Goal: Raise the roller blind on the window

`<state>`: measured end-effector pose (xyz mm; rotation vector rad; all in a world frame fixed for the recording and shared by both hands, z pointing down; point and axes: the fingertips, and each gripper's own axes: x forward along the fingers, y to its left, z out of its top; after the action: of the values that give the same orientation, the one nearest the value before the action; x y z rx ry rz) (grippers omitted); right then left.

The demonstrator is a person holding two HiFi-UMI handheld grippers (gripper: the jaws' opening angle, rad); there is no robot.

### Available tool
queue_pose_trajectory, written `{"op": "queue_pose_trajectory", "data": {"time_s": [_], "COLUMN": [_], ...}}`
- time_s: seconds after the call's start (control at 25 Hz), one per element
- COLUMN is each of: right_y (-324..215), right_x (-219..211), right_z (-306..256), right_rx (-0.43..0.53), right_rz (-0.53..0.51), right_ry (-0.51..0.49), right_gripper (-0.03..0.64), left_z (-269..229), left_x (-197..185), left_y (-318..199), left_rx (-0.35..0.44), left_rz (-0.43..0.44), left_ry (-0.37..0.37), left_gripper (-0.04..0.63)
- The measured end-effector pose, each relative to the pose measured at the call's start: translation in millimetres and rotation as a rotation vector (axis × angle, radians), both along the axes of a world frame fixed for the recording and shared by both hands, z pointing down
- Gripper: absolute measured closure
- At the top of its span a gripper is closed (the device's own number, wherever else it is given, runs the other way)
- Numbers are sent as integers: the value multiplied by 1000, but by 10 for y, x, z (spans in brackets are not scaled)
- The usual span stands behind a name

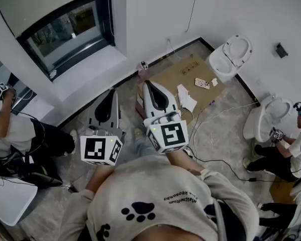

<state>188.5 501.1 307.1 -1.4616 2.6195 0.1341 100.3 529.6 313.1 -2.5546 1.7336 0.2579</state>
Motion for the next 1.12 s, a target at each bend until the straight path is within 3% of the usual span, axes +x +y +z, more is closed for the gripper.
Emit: {"op": "queue_pose_trajectory", "data": {"time_s": [0.16,0.6,1.12], "right_y": [-576,-2004,-2590], "right_x": [-38,-143,-310], "right_z": [-62,-173,81], "right_rx": [-33,0,-66], "right_rz": [-29,-82,-127], "right_ry": [-49,1,2], "right_gripper": [607,607,607], "left_z": [-85,-151,-11], "left_x": [-50,-118,-237], "left_y": [-550,-1931,-2493], "left_rx": [3,12,-28], "left_rz": [-7,-43,-74], "left_ry": [4,29,16], "left_gripper": [600,600,600]}}
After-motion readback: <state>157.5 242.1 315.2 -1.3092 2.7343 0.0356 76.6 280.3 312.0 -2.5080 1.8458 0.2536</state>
